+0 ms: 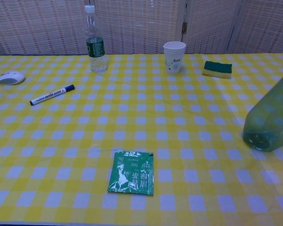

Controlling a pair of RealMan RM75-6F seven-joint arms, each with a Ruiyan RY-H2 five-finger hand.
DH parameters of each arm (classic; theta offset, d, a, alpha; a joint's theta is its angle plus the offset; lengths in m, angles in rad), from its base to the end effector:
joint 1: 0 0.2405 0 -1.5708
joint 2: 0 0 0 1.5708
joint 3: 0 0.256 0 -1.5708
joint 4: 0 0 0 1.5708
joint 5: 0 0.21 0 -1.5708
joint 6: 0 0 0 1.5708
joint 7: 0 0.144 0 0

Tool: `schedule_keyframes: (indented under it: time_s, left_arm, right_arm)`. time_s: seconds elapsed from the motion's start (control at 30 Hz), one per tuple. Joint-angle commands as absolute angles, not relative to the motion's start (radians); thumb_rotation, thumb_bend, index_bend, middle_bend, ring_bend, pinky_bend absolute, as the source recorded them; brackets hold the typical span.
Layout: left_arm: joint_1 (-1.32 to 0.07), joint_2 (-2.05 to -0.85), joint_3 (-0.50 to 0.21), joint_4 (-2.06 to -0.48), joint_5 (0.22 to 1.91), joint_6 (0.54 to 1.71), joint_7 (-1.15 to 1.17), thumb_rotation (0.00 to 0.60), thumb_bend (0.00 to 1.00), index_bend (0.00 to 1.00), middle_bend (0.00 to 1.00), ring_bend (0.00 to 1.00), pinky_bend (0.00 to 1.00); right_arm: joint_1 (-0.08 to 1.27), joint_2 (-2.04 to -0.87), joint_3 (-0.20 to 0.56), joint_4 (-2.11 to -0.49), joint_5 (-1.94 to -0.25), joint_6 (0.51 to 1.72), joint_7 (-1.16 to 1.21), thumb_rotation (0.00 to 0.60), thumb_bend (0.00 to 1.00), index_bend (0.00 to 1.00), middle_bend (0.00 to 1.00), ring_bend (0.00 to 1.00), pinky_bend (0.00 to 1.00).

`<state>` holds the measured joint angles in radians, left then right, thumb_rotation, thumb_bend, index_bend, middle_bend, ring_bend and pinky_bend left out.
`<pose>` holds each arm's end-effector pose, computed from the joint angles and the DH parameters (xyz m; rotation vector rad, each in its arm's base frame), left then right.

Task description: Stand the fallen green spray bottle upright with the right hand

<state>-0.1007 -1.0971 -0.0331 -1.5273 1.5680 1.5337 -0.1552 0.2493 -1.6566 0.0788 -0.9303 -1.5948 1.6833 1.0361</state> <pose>-0.3156 0.1836 0.1746 -1.4148 -0.8810 -1.0099 -0.3060 -0.2379 0.0637 1.1282 -1.3120 1.8840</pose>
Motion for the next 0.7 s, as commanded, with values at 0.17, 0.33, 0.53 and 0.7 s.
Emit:
schedule_keyframes:
  time_s: [0.17,0.33,0.53,0.7]
  left_arm:
    - [-0.1,-1.094,-0.034,-1.523,1.564,1.533,-0.168,0.118,0.38,0.0,0.0,0.02,0.0]
    - [-0.101,-1.094,-0.035,-1.521,1.565,1.533,-0.173,0.117,0.38,0.0,0.0,0.02,0.0]
    - [-0.1,-1.095,-0.034,-1.524,1.566,1.535,-0.165,0.119,0.38,0.0,0.0,0.02,0.0]
    - [-0.101,-1.095,-0.034,-1.526,1.566,1.532,-0.161,0.118,0.38,0.0,0.0,0.02,0.0]
  right_arm:
    - [0.255,-1.646,0.083,-0.979,-1.605,1.681,0.991,0.6,0.34,0.07,0.21,0.22,0.03]
    - [0.244,-1.641,0.073,-0.968,-1.612,1.687,0.984,0.6,0.34,0.07,0.21,0.22,0.03]
    - [0.233,-1.607,0.054,-0.959,-1.623,1.678,0.947,0.6,0.34,0.07,0.19,0.19,0.0]
    - [0.234,-1.562,0.037,-0.987,-1.622,1.629,0.897,0.6,0.34,0.05,0.15,0.13,0.0]
